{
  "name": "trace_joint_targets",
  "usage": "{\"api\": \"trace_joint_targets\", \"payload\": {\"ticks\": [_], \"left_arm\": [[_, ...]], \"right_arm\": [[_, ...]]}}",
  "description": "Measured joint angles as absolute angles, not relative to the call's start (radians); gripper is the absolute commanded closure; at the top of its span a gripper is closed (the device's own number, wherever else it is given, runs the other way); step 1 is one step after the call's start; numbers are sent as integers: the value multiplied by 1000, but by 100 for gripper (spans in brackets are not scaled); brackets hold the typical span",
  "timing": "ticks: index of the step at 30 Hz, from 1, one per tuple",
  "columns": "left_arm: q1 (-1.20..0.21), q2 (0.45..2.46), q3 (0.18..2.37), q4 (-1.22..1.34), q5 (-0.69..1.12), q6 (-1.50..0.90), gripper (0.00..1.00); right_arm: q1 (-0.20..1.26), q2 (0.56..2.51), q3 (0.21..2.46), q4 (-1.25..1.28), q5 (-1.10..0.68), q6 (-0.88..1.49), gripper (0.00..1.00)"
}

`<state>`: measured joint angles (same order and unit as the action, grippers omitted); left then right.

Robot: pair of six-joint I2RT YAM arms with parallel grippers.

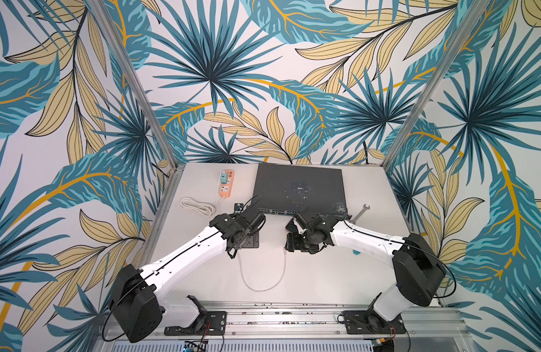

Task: Plug the charging cable into the phone
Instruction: Pick up the charging cable from the center of the board.

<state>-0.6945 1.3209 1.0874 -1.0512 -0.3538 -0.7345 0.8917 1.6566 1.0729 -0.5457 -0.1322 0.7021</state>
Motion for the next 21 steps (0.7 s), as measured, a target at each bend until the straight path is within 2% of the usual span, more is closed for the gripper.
{"api": "trace_joint_targets", "payload": {"ticks": [7, 14, 17, 21], "left_arm": [[-656, 1273, 1047, -1075, -373, -728, 0], [-635, 1273, 1017, -1070, -358, -714, 0], [-634, 1273, 1003, -1065, -354, -709, 0], [-631, 1273, 995, -1061, -347, -704, 0]], "right_arm": [[952, 1780, 1137, -547, -105, 757, 42], [970, 1817, 1139, -571, -78, 783, 47], [987, 1845, 1165, -593, -66, 774, 58], [1015, 1881, 1202, -599, -63, 767, 84]]}}
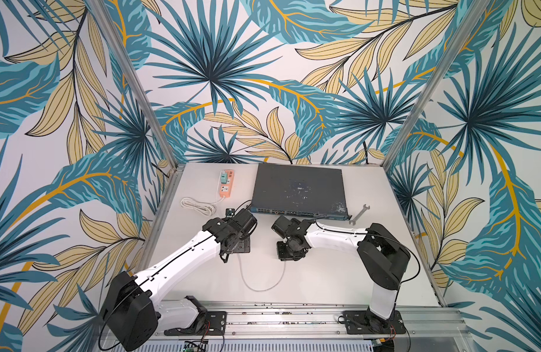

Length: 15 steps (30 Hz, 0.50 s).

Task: Plug the charging cable into the phone
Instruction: Pick up the charging cable from the center of the board.

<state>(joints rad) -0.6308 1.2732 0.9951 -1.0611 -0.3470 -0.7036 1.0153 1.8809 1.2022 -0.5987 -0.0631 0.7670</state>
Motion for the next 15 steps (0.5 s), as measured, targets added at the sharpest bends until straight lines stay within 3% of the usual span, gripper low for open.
{"api": "trace_joint_targets", "payload": {"ticks": [3, 15], "left_arm": [[-624, 1273, 988, -1058, -341, -702, 0], [-595, 1273, 966, -951, -209, -665, 0]], "right_arm": [[1017, 1884, 1201, -599, -65, 762, 100], [997, 1773, 1153, -543, 19, 618, 100]]}}
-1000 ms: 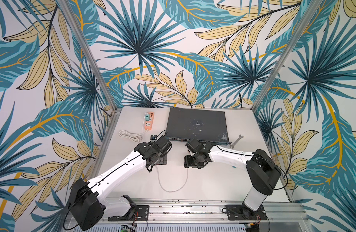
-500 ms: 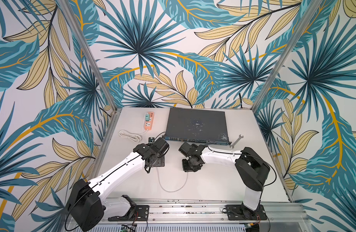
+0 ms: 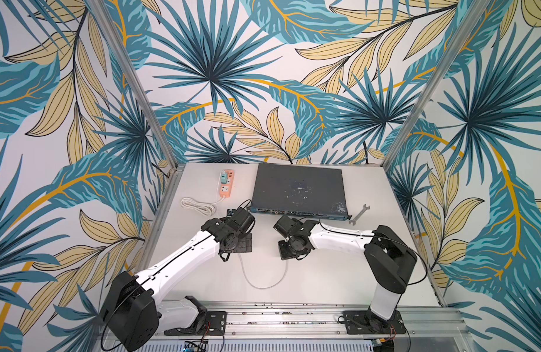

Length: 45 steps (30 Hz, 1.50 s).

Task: Plug the charging cable into the phone
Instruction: Pick up the charging cable from the center of the board.

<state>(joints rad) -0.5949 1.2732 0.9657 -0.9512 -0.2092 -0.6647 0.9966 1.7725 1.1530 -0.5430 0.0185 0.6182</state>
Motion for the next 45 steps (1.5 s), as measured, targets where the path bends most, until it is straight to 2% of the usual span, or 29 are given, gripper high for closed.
{"api": "trace_joint_targets", "payload": {"ticks": [6, 11, 12, 14, 15, 16, 24, 32, 37, 45], "left_arm": [[-556, 1263, 922, -762, 5, -667, 0], [-513, 1256, 868, -608, 147, -714, 0], [-504, 1256, 867, -596, 163, -722, 0], [-487, 1256, 869, -595, 172, -730, 0], [-481, 1256, 871, -602, 171, -732, 0], [-476, 1257, 876, -616, 164, -732, 0], [-467, 1257, 917, -729, 78, -730, 0], [-467, 1257, 917, -799, 64, -729, 0], [-466, 1264, 933, -839, 64, -704, 0], [-463, 1270, 947, -864, 66, -676, 0]], "right_arm": [[951, 1594, 1129, -412, 14, 466, 100], [934, 1552, 1110, -332, -21, 395, 99], [922, 1558, 1110, -330, -38, 392, 92], [896, 1574, 1110, -333, -58, 397, 71], [884, 1584, 1108, -335, -67, 402, 65], [879, 1594, 1105, -339, -73, 405, 63], [944, 1705, 1093, -456, -97, 526, 63], [1012, 1724, 1091, -549, -75, 690, 63], [1055, 1805, 1124, -584, -53, 764, 63], [1069, 1877, 1202, -622, -22, 835, 70]]}}
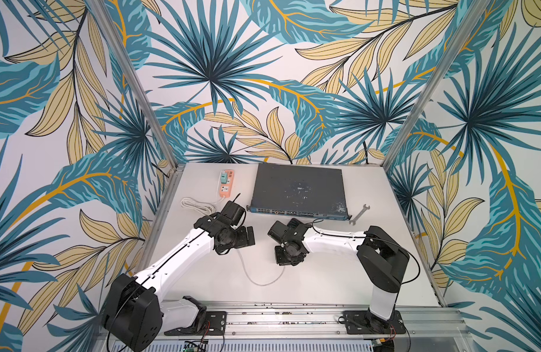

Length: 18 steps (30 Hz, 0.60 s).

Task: Plug the charging cable into the phone
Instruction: Pick up the charging cable from the center of the board.

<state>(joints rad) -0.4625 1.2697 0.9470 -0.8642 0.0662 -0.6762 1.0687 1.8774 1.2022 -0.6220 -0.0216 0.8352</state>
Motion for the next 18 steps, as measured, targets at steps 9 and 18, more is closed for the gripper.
{"api": "trace_joint_targets", "payload": {"ticks": [9, 18], "left_arm": [[-445, 1243, 945, -872, 68, -665, 0], [-434, 1227, 905, -871, 76, -665, 0]], "right_arm": [[1077, 1889, 1216, -655, 8, 867, 78], [1082, 1900, 1229, -699, 38, 865, 95]]}}
